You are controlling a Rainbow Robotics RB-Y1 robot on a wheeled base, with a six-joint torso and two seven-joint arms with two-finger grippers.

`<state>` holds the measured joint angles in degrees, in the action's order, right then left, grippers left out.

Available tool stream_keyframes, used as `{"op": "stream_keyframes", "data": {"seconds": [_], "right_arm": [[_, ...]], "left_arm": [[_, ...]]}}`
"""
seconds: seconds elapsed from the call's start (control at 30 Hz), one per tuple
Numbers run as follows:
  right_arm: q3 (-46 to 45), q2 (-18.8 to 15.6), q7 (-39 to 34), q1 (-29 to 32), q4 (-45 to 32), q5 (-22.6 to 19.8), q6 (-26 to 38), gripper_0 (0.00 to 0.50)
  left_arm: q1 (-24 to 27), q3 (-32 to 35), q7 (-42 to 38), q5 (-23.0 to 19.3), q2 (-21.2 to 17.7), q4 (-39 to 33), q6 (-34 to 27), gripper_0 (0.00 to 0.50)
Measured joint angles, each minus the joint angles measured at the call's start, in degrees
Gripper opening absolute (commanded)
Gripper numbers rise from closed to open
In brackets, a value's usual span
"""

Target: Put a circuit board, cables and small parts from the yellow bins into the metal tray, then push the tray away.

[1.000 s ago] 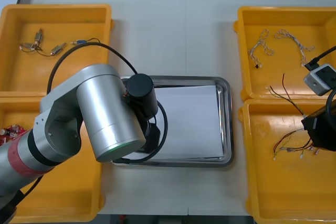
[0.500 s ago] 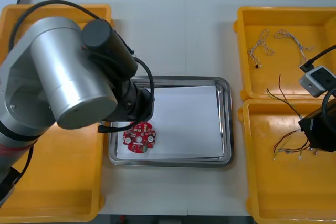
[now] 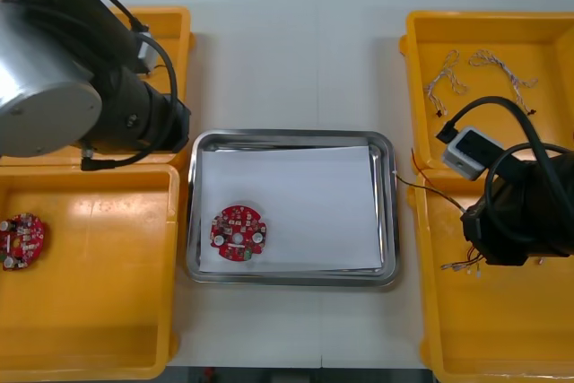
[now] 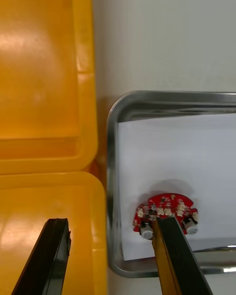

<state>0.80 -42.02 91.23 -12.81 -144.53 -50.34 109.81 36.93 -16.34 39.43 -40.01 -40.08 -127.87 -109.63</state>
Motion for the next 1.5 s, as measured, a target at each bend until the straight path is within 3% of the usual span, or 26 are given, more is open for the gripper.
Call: {"op": "stream_keyframes", "data": {"seconds": [0.33, 0.7, 0.93, 1.03, 1.23, 1.5], "right_arm": [[12.7, -2.7, 0.0, -8.0, 0.1, 0.9, 0.0, 0.000], [25.6, -3.0, 2.2, -17.3, 3.8, 1.1, -0.5, 0.000], [33.1, -3.0, 4.2, -22.1, 7.6, 1.8, -5.3, 0.000], [36.1, -2.9, 5.4, -24.0, 9.7, 2.9, -7.9, 0.000], [41.6, -2.1, 14.6, -27.2, 15.1, 5.7, -11.9, 0.000], [48.2, -0.5, 18.4, -29.7, 21.5, 8.1, -17.8, 0.000]], "left_arm": [[-0.1, 8.3, 14.7, 0.0, -2.6, 6.3, 0.0, 0.500], [-0.1, 11.1, 18.0, 4.9, -2.6, 16.3, 0.5, 0.500], [-0.1, 14.0, 31.6, 5.1, -2.6, 21.4, 4.9, 0.500], [-0.1, 14.2, 32.3, 6.3, -2.6, 22.3, 6.5, 0.500], [-0.1, 14.3, 32.3, 7.2, -2.6, 24.3, 10.2, 0.500], [-0.1, 14.4, 32.3, 7.4, -2.6, 28.1, 14.5, 0.500]]}}
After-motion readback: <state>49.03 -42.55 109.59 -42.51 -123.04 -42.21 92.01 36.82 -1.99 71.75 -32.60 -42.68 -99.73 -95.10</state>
